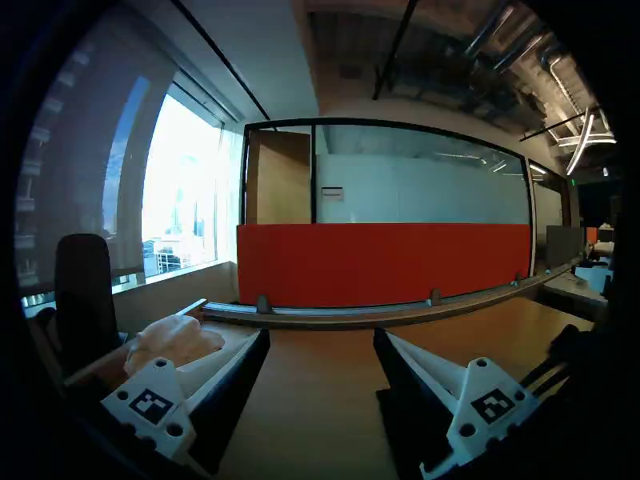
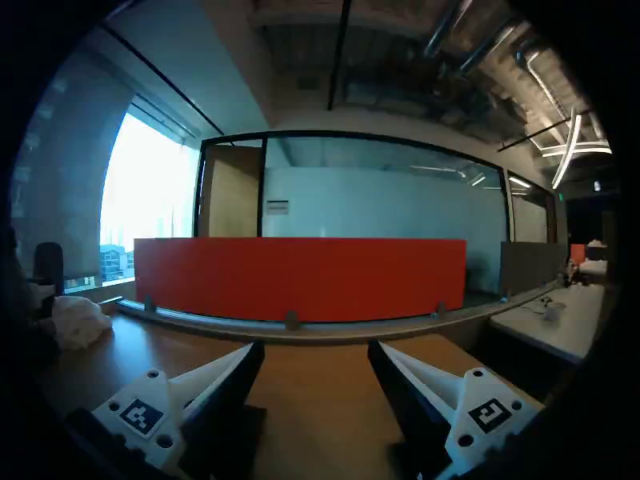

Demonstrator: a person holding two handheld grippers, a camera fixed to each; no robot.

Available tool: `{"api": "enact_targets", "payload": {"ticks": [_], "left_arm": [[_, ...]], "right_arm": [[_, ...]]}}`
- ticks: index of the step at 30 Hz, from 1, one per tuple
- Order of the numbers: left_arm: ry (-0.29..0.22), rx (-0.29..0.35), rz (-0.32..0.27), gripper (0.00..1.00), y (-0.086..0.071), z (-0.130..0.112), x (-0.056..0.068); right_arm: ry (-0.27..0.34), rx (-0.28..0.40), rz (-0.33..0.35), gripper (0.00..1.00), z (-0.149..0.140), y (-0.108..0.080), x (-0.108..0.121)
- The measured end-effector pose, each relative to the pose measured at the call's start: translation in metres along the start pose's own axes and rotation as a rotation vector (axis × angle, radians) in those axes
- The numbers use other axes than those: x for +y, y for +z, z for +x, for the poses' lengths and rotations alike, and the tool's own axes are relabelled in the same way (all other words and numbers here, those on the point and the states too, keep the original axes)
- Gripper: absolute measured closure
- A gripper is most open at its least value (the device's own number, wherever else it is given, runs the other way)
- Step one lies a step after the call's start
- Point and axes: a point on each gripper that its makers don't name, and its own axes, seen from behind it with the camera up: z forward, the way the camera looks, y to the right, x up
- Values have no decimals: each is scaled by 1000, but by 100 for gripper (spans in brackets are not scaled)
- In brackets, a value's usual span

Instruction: Fold towel

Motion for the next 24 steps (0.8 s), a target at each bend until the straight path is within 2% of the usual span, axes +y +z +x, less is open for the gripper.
{"api": "enact_targets", "payload": {"ticks": [6,14,24], "left_arm": [[14,-25,-18,4,-2,25,2],[47,-86,-61,4,-5,31,7],[84,-181,-183,4,-8,22,30]], "right_arm": [[6,-14,-1,0,23,0,4],[-23,-59,45,0,31,2,-6],[-110,-148,221,0,30,-4,-45]]}}
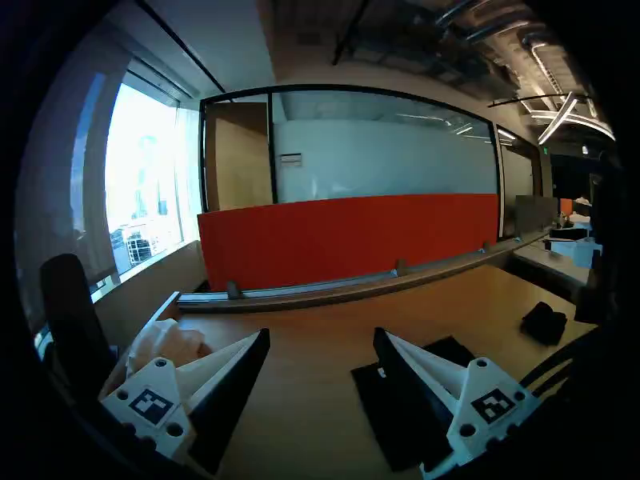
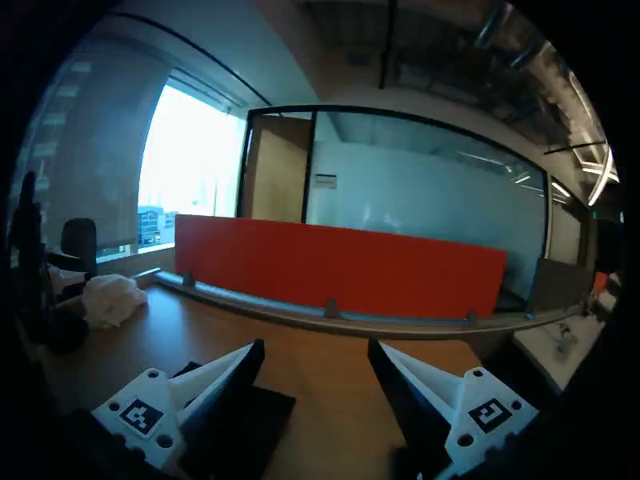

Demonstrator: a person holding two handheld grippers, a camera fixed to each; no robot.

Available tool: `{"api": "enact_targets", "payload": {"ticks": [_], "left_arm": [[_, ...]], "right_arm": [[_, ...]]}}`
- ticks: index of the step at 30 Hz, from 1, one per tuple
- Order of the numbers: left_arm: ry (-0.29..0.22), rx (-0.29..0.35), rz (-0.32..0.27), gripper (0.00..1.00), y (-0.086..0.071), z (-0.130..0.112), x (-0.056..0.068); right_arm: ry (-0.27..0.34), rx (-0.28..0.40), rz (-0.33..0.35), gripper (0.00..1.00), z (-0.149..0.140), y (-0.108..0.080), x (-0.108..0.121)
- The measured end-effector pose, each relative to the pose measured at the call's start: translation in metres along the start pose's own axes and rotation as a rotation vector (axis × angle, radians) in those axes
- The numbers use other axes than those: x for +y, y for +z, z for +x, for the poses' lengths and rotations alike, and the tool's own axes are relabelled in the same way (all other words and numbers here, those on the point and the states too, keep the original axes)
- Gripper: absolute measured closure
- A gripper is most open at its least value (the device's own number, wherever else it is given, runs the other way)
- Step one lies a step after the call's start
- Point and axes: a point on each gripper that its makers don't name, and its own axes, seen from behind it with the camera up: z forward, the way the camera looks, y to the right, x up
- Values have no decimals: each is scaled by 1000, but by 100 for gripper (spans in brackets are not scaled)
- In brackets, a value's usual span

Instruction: Fold towel

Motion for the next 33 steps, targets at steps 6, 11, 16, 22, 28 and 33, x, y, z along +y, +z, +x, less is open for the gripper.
{"api": "enact_targets", "payload": {"ticks": [6,11,16,22,28,33], "left_arm": [[28,-49,-91,4,2,-8,21],[28,-76,-127,4,5,-18,30],[30,-103,-168,4,7,-34,42],[48,-140,-205,4,8,-60,54],[75,-189,-227,4,9,-92,63],[95,-229,-244,4,12,-117,69]], "right_arm": [[-70,-55,94,0,-5,-1,-20],[-95,-86,150,0,-12,-1,-34],[-106,-127,192,0,-29,0,-46],[-114,-175,236,0,-55,0,-60],[-124,-220,271,0,-82,2,-70],[-132,-259,289,0,-107,3,-73]]}}
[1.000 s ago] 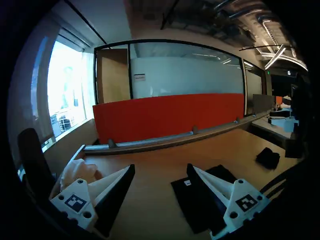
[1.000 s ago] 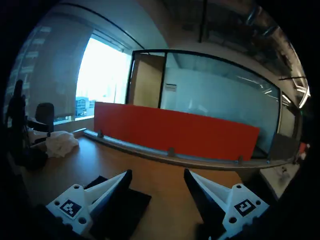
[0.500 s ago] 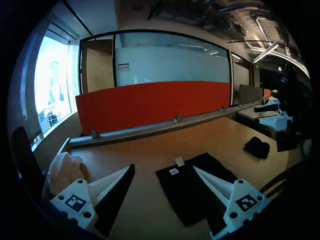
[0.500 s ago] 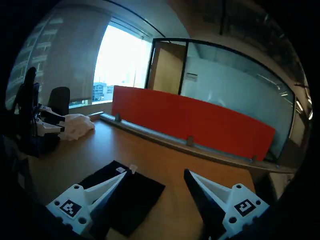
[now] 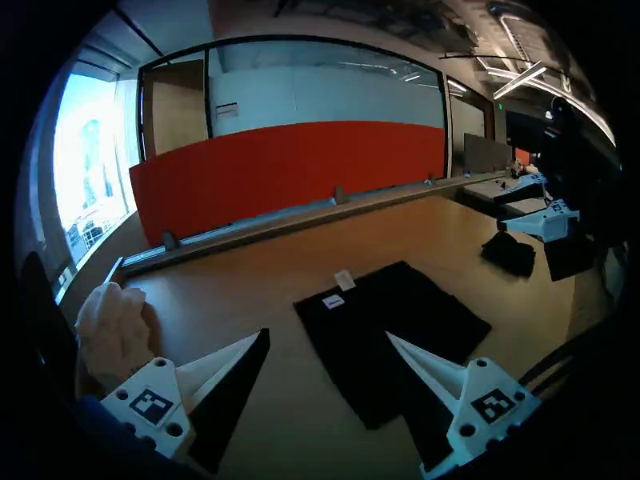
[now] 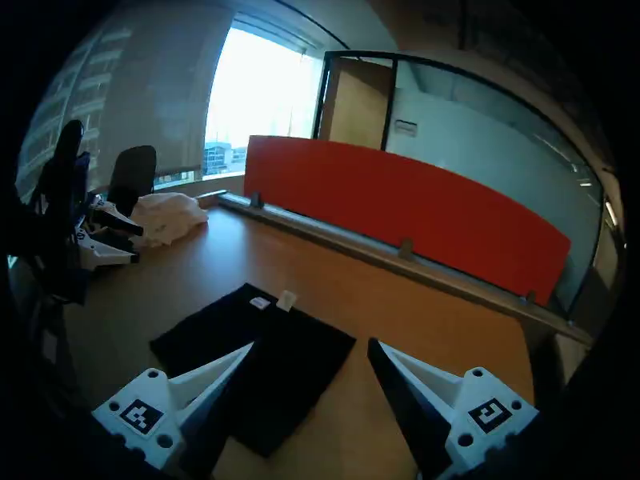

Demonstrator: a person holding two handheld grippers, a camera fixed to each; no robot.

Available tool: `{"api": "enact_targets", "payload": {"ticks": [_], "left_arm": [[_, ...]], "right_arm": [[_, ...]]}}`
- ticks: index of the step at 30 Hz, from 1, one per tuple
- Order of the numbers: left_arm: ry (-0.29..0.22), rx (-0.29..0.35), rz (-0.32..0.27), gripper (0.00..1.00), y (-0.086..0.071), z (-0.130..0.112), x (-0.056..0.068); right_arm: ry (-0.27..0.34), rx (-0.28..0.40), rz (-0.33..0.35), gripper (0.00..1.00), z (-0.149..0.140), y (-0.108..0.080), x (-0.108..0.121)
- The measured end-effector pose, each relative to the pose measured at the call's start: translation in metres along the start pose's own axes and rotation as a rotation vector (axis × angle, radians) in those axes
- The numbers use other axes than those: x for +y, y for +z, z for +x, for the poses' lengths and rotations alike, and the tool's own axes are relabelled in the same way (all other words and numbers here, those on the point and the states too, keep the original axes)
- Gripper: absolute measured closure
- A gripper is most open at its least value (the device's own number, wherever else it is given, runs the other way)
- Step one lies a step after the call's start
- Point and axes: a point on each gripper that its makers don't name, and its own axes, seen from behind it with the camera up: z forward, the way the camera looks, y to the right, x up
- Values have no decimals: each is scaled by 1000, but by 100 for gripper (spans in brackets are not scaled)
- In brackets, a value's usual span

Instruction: Fold towel

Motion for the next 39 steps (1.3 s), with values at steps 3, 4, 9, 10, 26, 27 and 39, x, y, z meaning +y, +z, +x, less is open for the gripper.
{"api": "enact_targets", "payload": {"ticks": [3,4,9,10,26,27,39], "left_arm": [[4,-24,-15,4,7,-13,6],[4,-33,-22,4,9,-18,8],[5,-77,-55,4,21,-39,20],[7,-87,-61,4,23,-43,23],[52,-232,-146,4,50,-107,53],[54,-240,-150,4,51,-110,54],[95,-348,-201,4,55,-151,70]], "right_arm": [[-4,-27,15,0,-17,5,-4],[-5,-39,20,0,-23,7,-5],[-11,-91,43,0,-51,14,-12],[-13,-102,48,0,-58,15,-14],[-28,-240,123,0,-132,28,-42],[-29,-248,126,0,-136,28,-43],[-40,-359,175,2,-184,26,-54]]}}
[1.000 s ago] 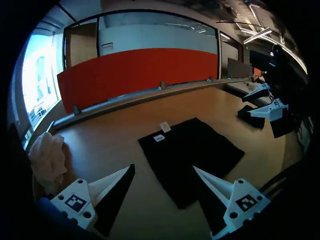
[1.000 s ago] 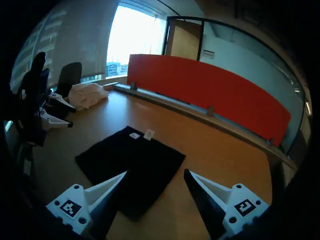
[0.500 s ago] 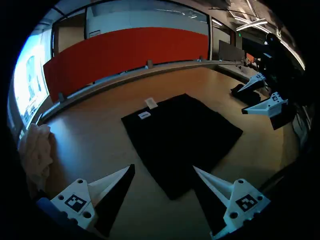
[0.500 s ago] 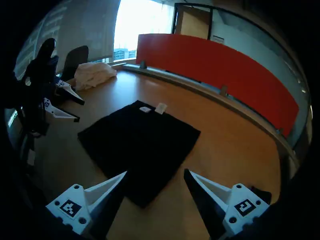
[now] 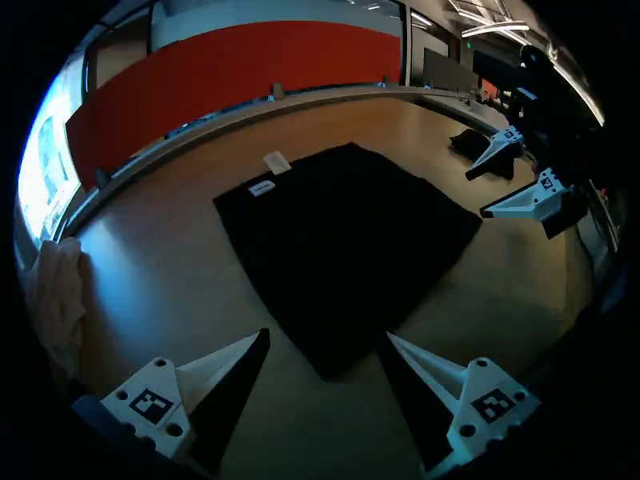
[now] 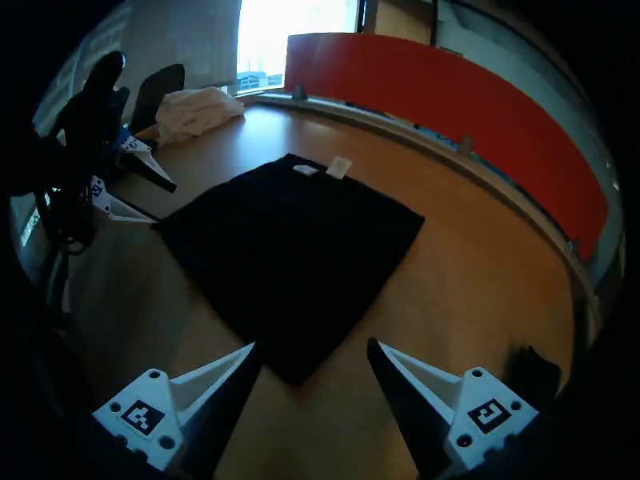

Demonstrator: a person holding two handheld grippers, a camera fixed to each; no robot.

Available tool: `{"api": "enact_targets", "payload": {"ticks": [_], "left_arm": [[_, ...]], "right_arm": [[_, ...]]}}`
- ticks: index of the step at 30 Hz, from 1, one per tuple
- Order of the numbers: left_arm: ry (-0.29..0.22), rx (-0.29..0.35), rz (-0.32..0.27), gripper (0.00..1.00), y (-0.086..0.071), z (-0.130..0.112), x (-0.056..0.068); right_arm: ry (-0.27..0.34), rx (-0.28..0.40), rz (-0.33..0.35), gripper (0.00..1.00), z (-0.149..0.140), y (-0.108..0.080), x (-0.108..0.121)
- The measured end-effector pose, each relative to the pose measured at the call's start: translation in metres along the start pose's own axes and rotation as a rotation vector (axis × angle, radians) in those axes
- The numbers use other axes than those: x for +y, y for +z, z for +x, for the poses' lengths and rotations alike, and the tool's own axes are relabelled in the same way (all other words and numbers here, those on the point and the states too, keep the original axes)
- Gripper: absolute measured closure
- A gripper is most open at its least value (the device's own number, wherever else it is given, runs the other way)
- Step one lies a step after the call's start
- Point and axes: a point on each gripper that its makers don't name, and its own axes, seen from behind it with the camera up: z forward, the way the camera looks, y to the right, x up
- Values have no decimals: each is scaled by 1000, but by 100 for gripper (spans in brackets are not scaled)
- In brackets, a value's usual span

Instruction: Fold towel

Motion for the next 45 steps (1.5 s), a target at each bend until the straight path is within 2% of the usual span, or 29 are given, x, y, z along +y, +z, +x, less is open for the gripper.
{"api": "enact_targets", "payload": {"ticks": [8,17,23,30,39,45], "left_arm": [[-1,-59,-23,4,10,-16,8],[0,-91,-36,6,15,-23,13],[-3,-99,-41,17,15,-24,13],[3,-98,-45,20,15,-24,12],[3,-98,-45,24,15,-24,14],[-1,-106,-43,33,16,-24,12]], "right_arm": [[-25,-46,29,4,-18,6,-4],[-21,-61,69,12,-21,9,-8],[-32,-74,94,21,-23,11,-13],[-33,-81,93,25,-26,12,-13],[-5,-93,106,47,-29,14,-14],[-2,-90,102,60,-29,12,-12]]}}
